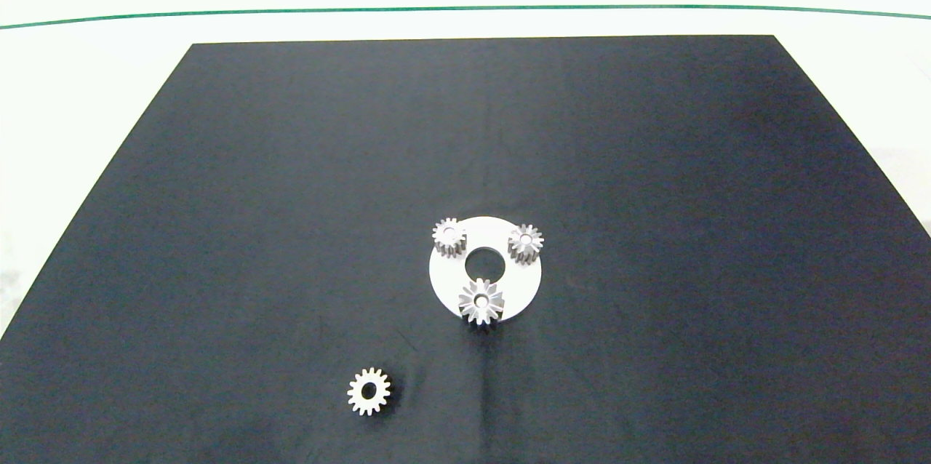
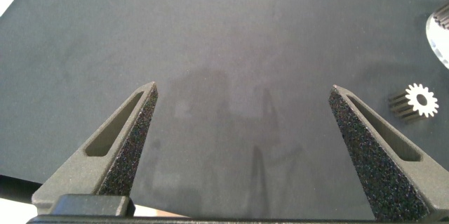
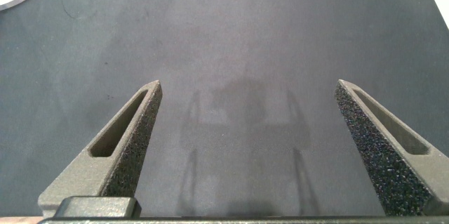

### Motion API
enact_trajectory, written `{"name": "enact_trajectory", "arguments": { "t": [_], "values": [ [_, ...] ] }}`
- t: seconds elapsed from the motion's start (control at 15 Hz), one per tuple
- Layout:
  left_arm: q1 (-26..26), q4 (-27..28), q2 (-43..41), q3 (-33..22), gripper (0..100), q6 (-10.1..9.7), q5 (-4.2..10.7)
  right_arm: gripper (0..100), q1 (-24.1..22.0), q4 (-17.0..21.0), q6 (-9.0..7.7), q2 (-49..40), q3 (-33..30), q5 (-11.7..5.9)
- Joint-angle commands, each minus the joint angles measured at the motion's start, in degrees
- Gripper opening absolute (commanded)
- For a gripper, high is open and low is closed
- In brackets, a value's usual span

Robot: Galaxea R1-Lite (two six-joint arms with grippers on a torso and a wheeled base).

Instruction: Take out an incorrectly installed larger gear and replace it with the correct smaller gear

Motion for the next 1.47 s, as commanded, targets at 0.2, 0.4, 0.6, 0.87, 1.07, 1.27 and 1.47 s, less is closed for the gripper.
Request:
{"name": "enact_trajectory", "arguments": {
  "t": [0.2, 0.4, 0.6, 0.87, 1.07, 1.27, 1.47],
  "values": [
    [-0.05, 0.01, 0.09, 0.01, 100, 0.01, -0.08, 100, -0.08, 0.51, -2.72, 0.07, 0.00, 0.27],
    [-0.13, 0.01, 0.09, 0.01, 100, 0.18, -0.16, 100, -0.08, 1.04, -2.99, 0.07, -0.09, 0.27],
    [-0.13, 0.01, 0.00, 0.01, 100, 0.36, 0.19, 100, -0.08, 1.13, -3.25, 0.07, -0.18, -0.35],
    [-0.05, 7.39, 1.67, -8.69, 100, 3.44, 0.01, 100, -1.22, 1.13, -4.66, 2.80, -0.70, -0.70],
    [-0.40, 20.75, 7.12, -22.40, 100, 3.52, -0.16, 100, -2.36, 1.21, -6.59, 10.36, -5.71, -0.61],
    [-0.31, 21.54, 19.34, -31.28, 100, 3.52, -0.16, 100, -2.63, 1.39, -6.68, 23.63, -15.29, -0.96],
    [-0.05, 22.07, 36.30, -43.94, 100, 3.44, -0.08, 100, -2.54, 14.84, -7.82, 38.13, -33.40, -2.11]
  ]
}}
